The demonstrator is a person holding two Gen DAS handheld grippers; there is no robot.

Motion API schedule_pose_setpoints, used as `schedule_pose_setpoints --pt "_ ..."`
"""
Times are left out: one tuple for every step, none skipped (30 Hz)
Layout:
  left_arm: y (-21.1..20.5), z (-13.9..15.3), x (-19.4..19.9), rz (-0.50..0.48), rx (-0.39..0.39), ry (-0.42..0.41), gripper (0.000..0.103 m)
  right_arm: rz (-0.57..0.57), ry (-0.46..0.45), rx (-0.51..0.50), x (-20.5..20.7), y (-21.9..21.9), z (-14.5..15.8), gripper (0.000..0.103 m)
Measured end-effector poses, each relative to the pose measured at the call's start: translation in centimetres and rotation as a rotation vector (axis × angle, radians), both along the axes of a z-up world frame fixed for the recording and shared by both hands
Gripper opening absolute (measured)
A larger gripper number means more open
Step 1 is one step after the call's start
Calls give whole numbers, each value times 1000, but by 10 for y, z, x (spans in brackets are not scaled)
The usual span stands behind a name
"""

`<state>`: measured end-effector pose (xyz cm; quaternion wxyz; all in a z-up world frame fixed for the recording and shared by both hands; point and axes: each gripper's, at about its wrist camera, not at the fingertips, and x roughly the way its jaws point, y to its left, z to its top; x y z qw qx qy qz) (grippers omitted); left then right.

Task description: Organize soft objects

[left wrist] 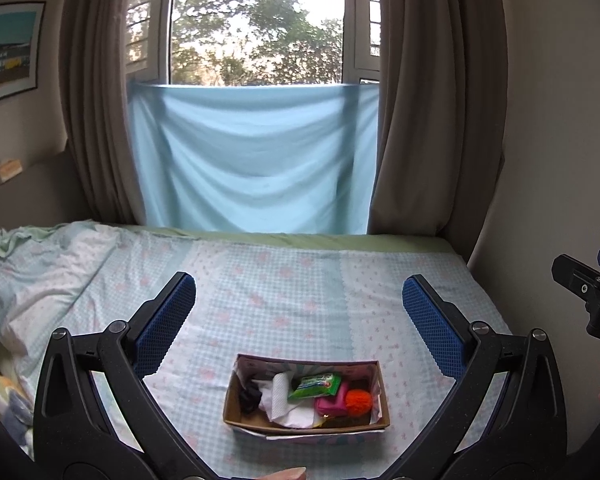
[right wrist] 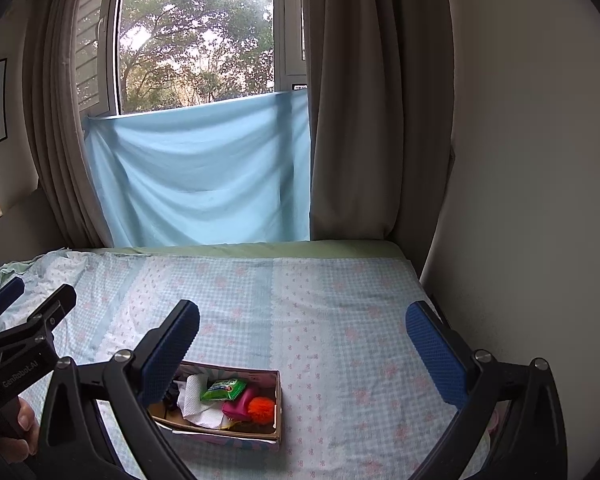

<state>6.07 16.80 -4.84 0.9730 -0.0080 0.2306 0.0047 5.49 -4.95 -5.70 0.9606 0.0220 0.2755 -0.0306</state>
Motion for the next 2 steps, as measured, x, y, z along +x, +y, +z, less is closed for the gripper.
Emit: schedule_pose_setpoints --pt "-1 -1 1 -3 0 3 103 -1 7 2 1 -1 -1 103" --pt "-3 -2 2 -6 6 8 103 -1 15 3 2 -2 -3 103"
